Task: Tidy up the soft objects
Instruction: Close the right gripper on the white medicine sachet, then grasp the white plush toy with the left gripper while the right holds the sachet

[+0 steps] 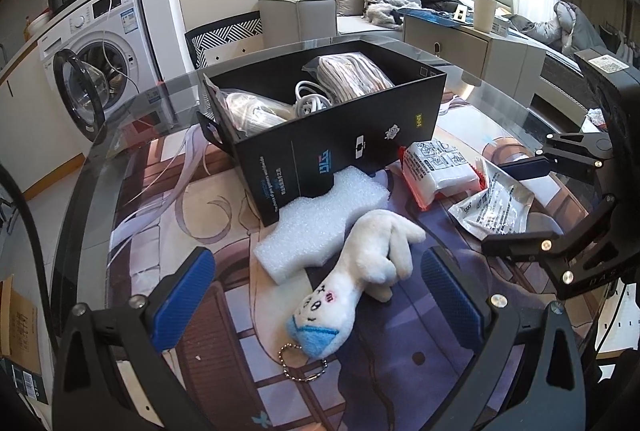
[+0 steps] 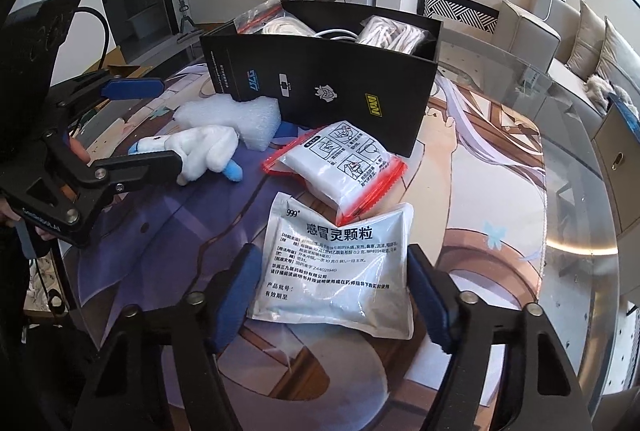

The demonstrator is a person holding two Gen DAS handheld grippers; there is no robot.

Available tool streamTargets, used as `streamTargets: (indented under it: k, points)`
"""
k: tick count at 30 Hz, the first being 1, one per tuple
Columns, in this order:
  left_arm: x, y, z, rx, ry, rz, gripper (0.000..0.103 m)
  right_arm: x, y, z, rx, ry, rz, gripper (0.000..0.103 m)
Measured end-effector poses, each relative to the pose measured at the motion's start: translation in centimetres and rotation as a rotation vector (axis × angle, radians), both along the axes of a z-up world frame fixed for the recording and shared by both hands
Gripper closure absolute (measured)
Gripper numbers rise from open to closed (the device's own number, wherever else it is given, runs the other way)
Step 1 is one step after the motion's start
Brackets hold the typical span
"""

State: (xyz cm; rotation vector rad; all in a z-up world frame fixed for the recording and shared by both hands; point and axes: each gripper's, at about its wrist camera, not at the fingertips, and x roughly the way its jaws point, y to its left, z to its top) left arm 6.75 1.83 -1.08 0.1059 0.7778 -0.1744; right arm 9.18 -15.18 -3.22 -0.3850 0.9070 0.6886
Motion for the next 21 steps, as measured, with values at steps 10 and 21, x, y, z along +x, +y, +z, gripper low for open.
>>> streamTargets:
  k: [10,21]
  points:
    - [0.0,0.0,-0.1,0.003,0.003,-0.008,0.000,0.2,-0.7,0.5,0.000,-0.002,0.008,0.052]
    - [0.1,0.1,-0.3,-0.007,0.014,-0.017,0.000,-0.2,-1.0,1.3,0.021,-0.003,0.033,0.054]
